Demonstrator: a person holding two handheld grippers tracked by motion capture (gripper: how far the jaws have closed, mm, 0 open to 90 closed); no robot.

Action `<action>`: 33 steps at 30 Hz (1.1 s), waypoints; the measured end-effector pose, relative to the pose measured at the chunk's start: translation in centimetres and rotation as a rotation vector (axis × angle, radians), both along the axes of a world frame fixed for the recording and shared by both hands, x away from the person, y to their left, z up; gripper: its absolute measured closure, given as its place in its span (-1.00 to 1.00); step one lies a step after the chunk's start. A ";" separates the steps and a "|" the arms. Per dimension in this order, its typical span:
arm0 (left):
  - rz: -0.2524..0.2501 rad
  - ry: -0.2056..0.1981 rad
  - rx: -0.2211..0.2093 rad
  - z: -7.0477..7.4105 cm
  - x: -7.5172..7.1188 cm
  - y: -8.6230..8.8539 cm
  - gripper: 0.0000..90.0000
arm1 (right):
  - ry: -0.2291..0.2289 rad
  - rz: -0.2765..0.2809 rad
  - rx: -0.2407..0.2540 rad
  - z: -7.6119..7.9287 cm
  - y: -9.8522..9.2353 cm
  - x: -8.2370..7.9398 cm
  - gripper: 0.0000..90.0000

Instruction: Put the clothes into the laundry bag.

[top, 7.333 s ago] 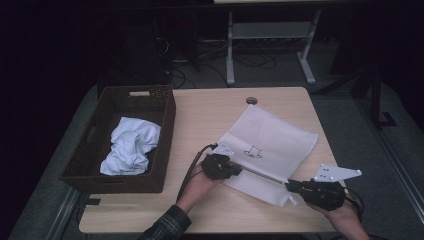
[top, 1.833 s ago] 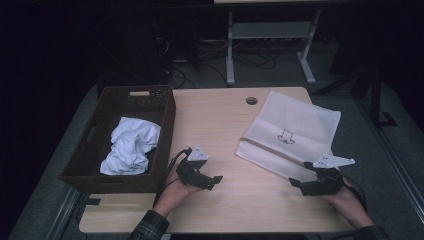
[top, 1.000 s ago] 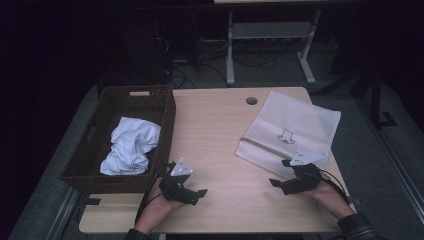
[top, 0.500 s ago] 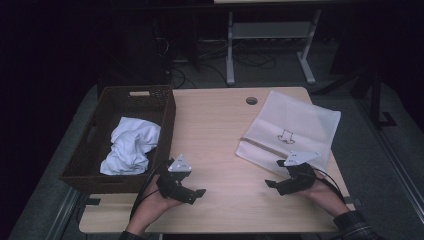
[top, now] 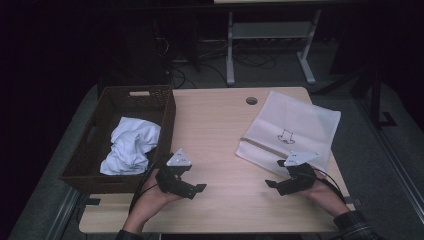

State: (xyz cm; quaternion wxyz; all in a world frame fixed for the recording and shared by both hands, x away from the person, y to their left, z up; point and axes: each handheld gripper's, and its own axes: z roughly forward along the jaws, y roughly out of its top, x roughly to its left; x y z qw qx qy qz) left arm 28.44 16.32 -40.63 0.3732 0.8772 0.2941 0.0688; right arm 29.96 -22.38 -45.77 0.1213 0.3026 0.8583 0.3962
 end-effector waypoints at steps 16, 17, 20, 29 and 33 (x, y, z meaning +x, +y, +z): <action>0.035 -0.041 -0.013 2.7 1.6 1.6 -0.68 | 0.004 -0.006 0.001 -0.1 0.0 0.1 -0.70; 0.039 -0.044 -0.016 2.8 1.9 1.8 -0.68 | 0.003 -0.007 0.004 0.0 0.1 0.1 -0.70; 0.039 -0.047 -0.016 3.1 2.1 1.8 -0.68 | 0.003 -0.004 0.004 -0.1 0.1 0.1 -0.70; 0.039 -0.078 -0.025 4.5 3.2 2.1 -0.68 | 0.008 -0.005 0.000 -0.2 0.2 0.2 -0.70; 0.052 -0.083 -0.026 4.9 3.7 2.4 -0.68 | 0.012 -0.004 -0.001 -0.2 0.3 0.1 -0.70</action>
